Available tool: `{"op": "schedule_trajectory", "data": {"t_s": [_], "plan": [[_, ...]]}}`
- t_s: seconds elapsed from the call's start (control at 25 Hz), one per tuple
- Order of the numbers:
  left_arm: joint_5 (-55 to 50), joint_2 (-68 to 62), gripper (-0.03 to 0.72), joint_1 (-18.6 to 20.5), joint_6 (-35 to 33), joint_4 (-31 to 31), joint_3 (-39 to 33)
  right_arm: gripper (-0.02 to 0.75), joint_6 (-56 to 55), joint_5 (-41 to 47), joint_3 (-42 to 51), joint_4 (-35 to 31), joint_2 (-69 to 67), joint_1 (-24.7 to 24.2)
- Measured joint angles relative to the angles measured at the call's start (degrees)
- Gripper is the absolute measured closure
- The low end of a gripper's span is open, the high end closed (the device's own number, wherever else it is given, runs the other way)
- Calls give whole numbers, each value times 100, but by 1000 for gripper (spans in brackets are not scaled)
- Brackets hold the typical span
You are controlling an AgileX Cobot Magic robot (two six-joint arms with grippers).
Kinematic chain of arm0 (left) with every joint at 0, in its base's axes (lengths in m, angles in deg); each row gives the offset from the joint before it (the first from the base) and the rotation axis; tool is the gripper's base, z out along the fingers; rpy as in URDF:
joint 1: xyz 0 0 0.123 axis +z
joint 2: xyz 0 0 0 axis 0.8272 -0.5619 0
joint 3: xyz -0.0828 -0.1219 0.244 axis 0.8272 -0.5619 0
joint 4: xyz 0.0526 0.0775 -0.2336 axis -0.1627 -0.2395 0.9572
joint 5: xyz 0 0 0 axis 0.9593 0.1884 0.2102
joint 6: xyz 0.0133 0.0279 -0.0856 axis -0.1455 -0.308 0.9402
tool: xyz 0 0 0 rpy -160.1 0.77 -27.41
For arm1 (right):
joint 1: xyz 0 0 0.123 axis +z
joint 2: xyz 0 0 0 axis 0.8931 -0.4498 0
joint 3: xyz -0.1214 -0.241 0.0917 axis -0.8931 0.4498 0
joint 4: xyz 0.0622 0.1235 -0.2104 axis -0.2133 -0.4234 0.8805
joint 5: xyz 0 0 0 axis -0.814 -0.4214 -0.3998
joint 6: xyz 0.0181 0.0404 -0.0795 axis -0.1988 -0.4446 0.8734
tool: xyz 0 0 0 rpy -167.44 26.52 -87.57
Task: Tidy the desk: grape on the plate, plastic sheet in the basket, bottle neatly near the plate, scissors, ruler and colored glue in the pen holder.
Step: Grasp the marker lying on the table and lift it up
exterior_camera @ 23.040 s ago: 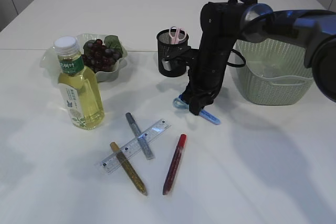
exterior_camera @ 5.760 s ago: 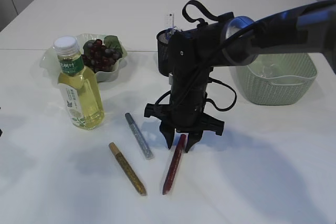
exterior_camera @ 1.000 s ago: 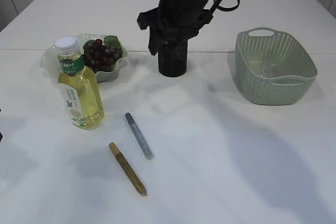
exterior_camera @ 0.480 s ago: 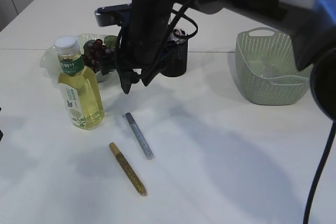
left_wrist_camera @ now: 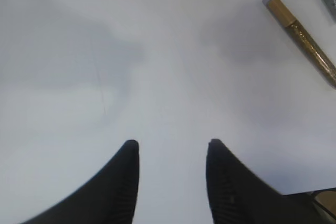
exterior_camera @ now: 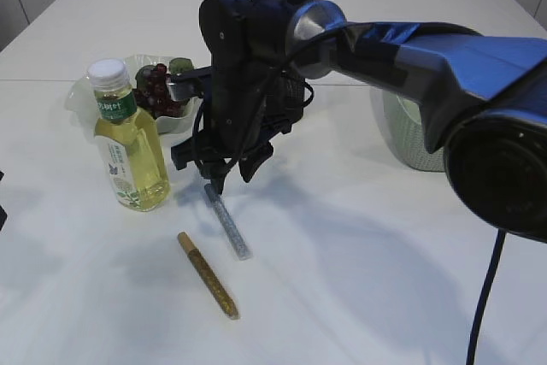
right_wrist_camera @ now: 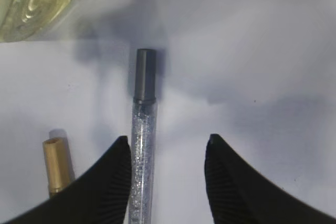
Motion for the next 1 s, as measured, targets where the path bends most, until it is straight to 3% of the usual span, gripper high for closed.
{"op": "schedule_trajectory", "data": {"t_s": [0.48, 1.0], "plan": [[36, 0, 380, 0, 0, 0, 0, 365, -218, -19, 0, -56, -227, 55], [47, 0, 380, 0, 0, 0, 0, 365, -654, -19, 0, 427, -450, 304]]}}
